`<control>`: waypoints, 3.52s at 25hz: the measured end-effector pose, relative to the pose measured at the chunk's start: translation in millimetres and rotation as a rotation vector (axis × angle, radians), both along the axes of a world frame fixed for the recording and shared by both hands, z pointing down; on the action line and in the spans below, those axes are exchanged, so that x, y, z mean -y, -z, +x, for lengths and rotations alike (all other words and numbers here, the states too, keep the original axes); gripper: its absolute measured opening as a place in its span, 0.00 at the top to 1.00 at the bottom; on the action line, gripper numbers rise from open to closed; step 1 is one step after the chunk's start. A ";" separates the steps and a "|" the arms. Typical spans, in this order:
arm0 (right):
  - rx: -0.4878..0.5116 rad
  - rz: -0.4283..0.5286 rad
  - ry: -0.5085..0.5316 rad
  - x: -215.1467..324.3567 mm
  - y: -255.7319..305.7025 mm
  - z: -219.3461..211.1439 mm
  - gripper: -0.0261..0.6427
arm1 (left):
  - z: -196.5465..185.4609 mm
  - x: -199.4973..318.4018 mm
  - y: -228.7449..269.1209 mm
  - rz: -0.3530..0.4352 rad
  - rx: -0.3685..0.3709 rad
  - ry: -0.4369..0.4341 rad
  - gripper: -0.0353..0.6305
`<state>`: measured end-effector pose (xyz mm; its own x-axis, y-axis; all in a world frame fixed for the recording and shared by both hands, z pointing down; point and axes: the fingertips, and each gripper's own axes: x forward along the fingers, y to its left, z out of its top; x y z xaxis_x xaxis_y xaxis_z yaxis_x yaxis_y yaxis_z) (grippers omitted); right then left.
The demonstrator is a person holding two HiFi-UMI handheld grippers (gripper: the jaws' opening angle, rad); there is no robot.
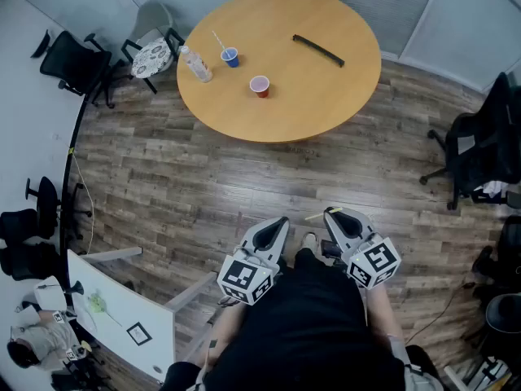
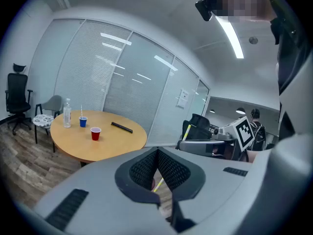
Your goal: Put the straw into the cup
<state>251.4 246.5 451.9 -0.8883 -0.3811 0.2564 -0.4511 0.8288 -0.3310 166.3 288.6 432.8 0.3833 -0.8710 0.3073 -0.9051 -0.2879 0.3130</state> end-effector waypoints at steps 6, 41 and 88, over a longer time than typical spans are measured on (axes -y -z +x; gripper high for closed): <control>0.000 -0.042 0.014 -13.1 -7.5 -6.9 0.91 | -2.4 -8.1 -6.8 -0.032 0.012 -0.002 0.93; -0.085 -0.002 -0.023 44.7 10.2 -192.6 0.91 | -178.4 58.5 -10.1 0.038 0.079 -0.149 0.93; -0.015 -0.067 0.210 249.7 -1.0 -169.2 0.91 | -119.5 250.4 -19.4 -0.059 0.158 0.040 0.93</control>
<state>82.2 -3.2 452.9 -0.9421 -0.1697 0.2890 -0.2762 0.8817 -0.3825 46.8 38.2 452.2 0.2914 -0.8633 0.4120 -0.9547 -0.2357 0.1814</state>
